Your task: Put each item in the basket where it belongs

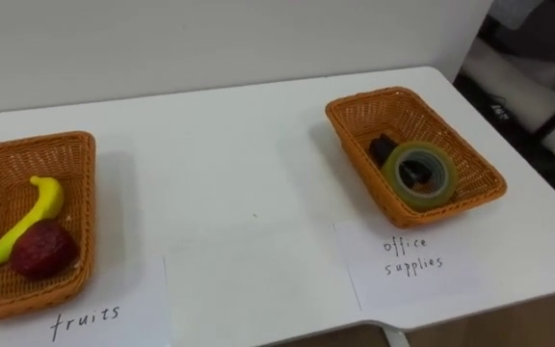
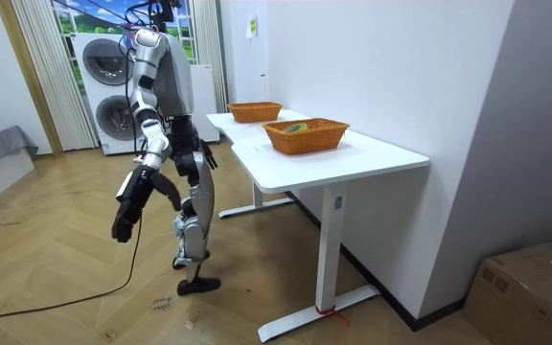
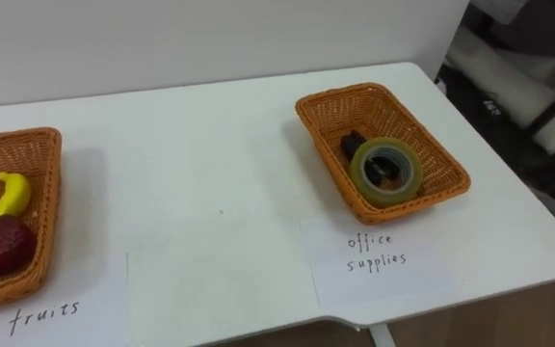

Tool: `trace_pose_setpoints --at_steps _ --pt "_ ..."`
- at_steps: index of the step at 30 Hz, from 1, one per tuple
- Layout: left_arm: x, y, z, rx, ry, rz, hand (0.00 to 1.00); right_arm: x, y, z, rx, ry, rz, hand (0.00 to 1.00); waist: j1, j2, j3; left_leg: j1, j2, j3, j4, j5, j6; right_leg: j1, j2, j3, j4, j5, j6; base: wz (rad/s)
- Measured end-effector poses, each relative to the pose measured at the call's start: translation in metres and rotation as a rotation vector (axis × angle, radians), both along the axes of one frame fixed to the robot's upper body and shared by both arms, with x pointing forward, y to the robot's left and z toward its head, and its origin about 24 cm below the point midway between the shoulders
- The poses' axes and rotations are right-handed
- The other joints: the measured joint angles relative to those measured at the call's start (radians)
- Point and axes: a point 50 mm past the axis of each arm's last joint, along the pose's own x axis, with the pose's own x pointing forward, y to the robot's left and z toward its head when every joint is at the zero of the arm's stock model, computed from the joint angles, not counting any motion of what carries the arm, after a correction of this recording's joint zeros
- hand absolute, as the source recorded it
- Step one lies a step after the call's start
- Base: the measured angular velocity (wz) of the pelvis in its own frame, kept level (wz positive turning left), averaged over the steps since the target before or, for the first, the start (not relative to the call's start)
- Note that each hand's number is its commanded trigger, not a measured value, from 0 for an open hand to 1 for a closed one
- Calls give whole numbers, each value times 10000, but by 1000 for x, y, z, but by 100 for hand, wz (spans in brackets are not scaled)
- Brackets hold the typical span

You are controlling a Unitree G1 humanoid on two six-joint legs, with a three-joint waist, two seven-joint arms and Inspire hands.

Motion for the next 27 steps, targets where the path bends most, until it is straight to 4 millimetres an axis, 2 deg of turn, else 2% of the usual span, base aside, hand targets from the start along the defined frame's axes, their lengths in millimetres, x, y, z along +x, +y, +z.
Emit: trace_pose_setpoints --at_steps 4,7,12,15,17,18,24,27 --pt "-3 -1 -2 -142 66 145 0 -7 19 -13 981 -129 811 0 15 103 -28 12 8 3 0 -8 -19 -64 2 -13 86 -66 -28 -1" --pt "-6 -5 -4 -313 209 239 0 0 32 -23 1895 -512 2048 0 84 220 -9 100 20 24 18 -9 -34 -52 11 -21 81 -73 -42 -3" --pt "-2 -6 -7 -382 367 164 0 8 55 -35 3676 -545 5624 0 608 294 7 167 37 20 -22 -31 -65 48 13 -85 50 -84 -58 -2" --pt "4 -7 -8 -356 329 14 0 30 66 -39 4524 26 9206 0 1022 315 22 120 31 -96 -21 -33 -65 76 1 -204 -76 -74 -59 7" --pt "9 -8 -8 -359 229 -117 0 39 71 -41 4797 182 10616 0 1204 331 43 70 38 -140 19 -33 -65 63 4 -253 -120 -59 -62 9" --pt "12 -10 -8 -374 195 -227 0 50 74 -41 4838 245 11543 0 1394 360 68 67 42 -142 21 -32 -66 56 9 -251 -116 -58 -63 4" --pt "22 -15 -8 -372 -137 -515 0 88 78 -39 4535 645 14409 0 1650 390 101 -30 30 -227 140 -37 -73 97 -13 -410 -185 -59 -63 5" --pt "24 -16 -8 -368 -189 -623 0 99 80 -38 4392 498 15037 0 1694 396 115 -38 29 -283 136 -38 -76 167 2 -427 -307 -60 -64 6"
